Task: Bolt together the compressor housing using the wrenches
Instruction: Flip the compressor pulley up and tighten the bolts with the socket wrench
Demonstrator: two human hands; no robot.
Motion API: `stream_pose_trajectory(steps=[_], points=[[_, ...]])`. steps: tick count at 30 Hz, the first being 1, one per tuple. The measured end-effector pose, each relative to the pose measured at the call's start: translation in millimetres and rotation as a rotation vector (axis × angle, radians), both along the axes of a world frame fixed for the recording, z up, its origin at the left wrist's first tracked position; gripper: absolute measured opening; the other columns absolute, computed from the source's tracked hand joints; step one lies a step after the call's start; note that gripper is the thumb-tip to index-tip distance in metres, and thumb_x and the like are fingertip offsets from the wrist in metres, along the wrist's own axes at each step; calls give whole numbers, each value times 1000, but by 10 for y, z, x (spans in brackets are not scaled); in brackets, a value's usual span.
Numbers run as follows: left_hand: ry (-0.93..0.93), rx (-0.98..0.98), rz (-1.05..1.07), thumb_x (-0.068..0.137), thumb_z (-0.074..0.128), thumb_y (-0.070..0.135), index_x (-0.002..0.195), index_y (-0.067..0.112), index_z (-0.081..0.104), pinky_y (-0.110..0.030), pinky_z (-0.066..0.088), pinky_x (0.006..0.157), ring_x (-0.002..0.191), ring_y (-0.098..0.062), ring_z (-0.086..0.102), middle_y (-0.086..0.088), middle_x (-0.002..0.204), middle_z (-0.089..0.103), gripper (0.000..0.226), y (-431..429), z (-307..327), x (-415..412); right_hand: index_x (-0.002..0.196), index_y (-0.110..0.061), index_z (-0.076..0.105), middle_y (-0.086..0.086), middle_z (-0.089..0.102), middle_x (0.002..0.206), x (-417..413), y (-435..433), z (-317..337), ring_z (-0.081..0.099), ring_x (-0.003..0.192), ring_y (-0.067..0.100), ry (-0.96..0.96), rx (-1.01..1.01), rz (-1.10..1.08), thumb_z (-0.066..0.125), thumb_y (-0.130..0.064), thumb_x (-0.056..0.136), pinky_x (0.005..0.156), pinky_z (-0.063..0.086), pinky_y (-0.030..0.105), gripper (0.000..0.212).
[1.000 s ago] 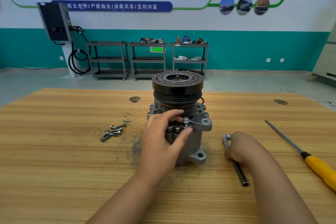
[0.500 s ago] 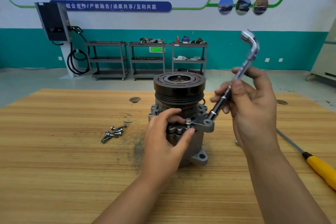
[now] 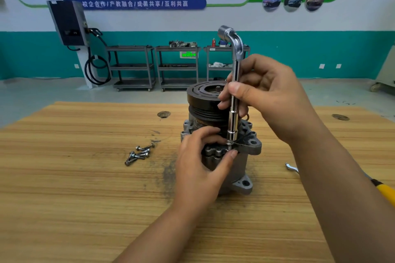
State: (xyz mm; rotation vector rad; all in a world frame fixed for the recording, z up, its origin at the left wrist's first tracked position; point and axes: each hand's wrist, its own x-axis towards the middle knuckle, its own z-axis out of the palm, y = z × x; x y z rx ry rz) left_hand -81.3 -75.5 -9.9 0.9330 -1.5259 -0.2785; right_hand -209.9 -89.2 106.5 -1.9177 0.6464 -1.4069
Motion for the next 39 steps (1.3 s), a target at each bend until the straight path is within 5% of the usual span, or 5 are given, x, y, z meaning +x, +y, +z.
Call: stream_pose_trajectory(steps=[8,15,25,34,39], points=[[19,-1,-15,73,66,44,106,55,45,-23,43,87,104,-12,58,27,100,61,41,1,9,0,88,-11,54,2,70,69,-11,-22,38,71,66,17,22,21,-4,61,5,84,47,48,19,18],[44,13,-69,73,64,42,105,52,49,-18,43,87,104,-10,59,20,96,64,37,10,-11,9,90,-28,64,-7,72,84,-82,-86,66,66,87,3,140,-86,-190,67,-10,84,78,52,19,19],[60,-342,29,88,51,11,90,26,57,-19,44,77,86,-3,56,12,89,58,16,-190,714,175,92,-21,64,-7,73,77,-118,-184,7,68,78,3,156,21,28,57,-9,88,69,50,14,15],[50,-40,-368,76,72,19,74,22,63,-13,47,60,62,3,61,16,63,65,9,-307,1208,131,84,-18,60,10,57,81,-46,-276,-68,55,83,24,65,23,22,69,-15,71,83,49,50,16],[38,128,-442,67,77,25,72,21,71,-25,54,58,62,-13,68,1,66,71,9,-349,1255,187,77,-23,65,14,60,76,-45,-305,-94,59,81,26,50,-7,25,74,-18,69,80,51,45,14]])
